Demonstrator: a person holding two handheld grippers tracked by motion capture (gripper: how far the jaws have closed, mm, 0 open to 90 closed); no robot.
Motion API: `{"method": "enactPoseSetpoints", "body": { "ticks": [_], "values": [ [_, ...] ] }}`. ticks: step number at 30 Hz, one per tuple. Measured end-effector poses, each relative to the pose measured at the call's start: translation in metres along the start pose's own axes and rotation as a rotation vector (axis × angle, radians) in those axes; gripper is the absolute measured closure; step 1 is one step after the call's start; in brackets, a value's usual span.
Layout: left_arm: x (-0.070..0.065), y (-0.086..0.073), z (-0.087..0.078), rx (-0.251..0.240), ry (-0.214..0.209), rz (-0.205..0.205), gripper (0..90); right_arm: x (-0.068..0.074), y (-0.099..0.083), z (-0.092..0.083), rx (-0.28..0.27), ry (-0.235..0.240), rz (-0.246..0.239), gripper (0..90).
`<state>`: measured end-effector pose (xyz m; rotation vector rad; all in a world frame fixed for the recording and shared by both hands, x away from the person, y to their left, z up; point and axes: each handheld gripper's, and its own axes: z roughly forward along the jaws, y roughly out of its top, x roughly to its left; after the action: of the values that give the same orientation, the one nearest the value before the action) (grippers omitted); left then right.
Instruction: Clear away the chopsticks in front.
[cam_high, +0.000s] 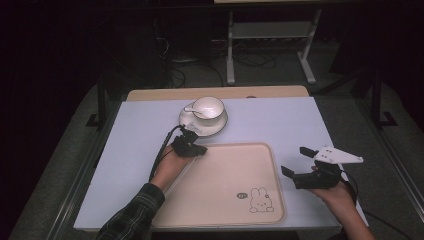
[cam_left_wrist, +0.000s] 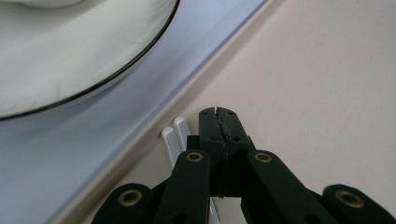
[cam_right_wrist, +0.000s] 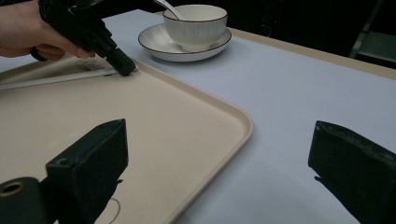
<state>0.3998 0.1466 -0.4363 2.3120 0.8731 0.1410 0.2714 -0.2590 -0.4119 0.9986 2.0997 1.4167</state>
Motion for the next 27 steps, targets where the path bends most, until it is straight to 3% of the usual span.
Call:
{"method": "enactPoseSetpoints", "body": {
  "ticks": [27],
  "values": [
    [0.022, -0.051, -0.047, 0.013, 0.043, -0.070, 88.8, 0.000, 0.000, 0.000, -0.001, -0.001, 0.000, 4.2]
  ]
}}
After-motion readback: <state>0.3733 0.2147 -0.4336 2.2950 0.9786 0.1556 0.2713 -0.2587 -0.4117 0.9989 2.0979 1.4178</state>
